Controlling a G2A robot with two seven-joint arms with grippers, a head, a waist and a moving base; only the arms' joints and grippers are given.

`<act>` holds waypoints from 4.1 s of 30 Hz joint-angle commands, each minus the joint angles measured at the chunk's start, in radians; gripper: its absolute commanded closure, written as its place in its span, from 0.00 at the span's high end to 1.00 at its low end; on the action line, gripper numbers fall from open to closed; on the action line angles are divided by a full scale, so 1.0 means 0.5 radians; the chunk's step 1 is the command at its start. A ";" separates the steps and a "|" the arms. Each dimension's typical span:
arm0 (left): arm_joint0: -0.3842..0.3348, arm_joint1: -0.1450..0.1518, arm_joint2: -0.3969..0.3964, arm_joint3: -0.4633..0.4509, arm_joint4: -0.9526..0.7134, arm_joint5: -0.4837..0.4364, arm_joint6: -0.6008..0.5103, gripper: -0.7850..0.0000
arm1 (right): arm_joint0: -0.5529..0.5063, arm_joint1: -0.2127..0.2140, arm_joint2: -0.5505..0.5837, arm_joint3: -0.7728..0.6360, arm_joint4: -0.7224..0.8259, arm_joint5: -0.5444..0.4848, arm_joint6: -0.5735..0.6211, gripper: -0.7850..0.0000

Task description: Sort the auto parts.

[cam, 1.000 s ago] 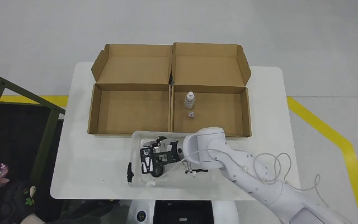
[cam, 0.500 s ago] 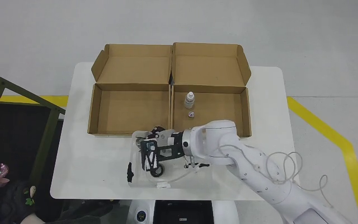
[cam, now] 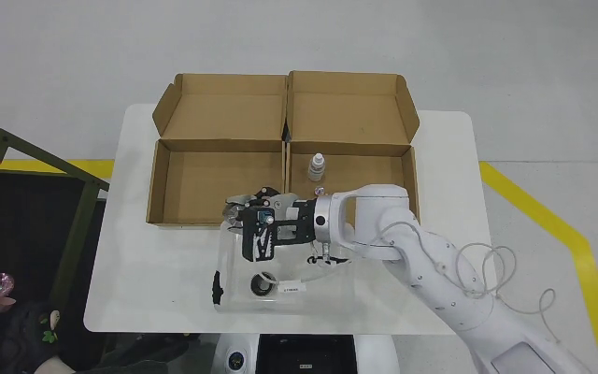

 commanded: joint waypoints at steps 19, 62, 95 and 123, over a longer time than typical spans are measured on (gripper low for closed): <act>0.000 0.000 0.000 0.000 0.000 0.000 0.000 1.00 | 0.170 -0.065 -0.031 0.324 0.089 0.198 -0.027 0.00; 0.000 0.000 0.000 0.000 0.000 0.000 0.000 1.00 | 0.885 -0.644 -0.698 1.895 0.175 0.565 0.234 0.01; 0.000 0.000 0.000 0.000 0.000 0.000 0.000 1.00 | 0.824 -0.697 -0.543 1.720 0.005 0.430 0.245 0.42; 0.000 0.000 0.000 0.000 0.000 0.000 0.000 1.00 | -0.179 -0.326 -0.079 0.099 -0.234 -0.123 0.600 0.44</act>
